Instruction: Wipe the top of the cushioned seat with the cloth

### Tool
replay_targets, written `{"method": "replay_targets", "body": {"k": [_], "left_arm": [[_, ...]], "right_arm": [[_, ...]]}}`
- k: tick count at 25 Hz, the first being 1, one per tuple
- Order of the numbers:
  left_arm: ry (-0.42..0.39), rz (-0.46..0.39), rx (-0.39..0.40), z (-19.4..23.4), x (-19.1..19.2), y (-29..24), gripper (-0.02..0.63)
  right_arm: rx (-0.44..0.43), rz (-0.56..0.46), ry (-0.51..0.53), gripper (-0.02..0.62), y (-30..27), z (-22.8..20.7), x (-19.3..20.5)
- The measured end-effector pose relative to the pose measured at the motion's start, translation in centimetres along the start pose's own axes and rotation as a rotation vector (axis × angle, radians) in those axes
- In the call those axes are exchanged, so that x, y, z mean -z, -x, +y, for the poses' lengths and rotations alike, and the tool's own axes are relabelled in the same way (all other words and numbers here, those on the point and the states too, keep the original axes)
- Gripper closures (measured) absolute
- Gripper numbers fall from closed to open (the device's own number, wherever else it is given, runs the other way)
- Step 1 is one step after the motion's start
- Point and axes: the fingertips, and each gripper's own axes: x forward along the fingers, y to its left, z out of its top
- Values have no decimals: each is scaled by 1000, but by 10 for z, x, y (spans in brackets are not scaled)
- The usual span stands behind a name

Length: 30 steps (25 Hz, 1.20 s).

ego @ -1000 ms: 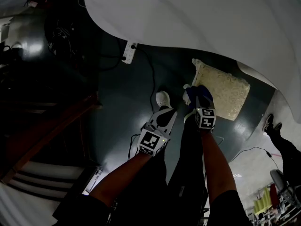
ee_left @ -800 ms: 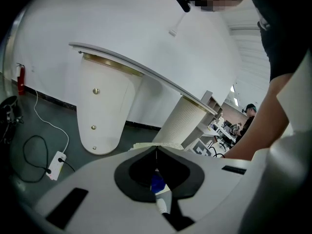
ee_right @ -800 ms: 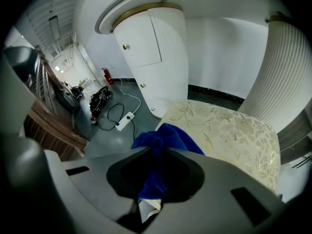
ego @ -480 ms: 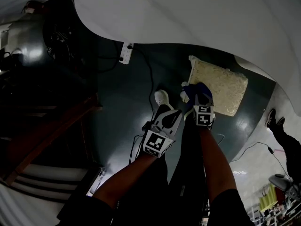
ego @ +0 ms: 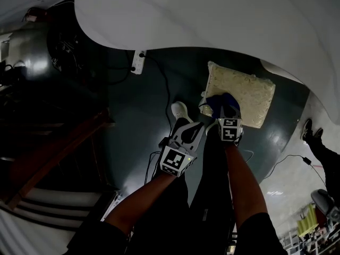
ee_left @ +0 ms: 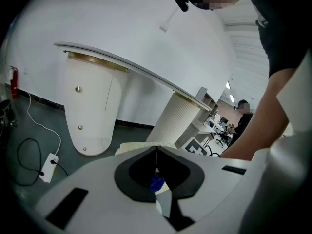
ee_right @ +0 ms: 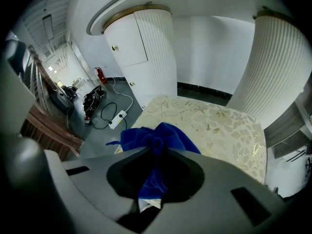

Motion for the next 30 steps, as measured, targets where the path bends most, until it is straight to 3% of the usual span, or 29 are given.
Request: {"method": "replay_targets", "body": {"k": [12,21,30], "left_arm": [[-5,17,22,-31,5,-19,591],[-30,13,94,-67,4,-47,591],[-38,41,54,-74,4,-62,591]], "right_arm": [[30,-1,-52,523,16,-38,18],[38,-22,-80,523,16,-60,32],[38,-8,-62,523,35,-90,41]]}}
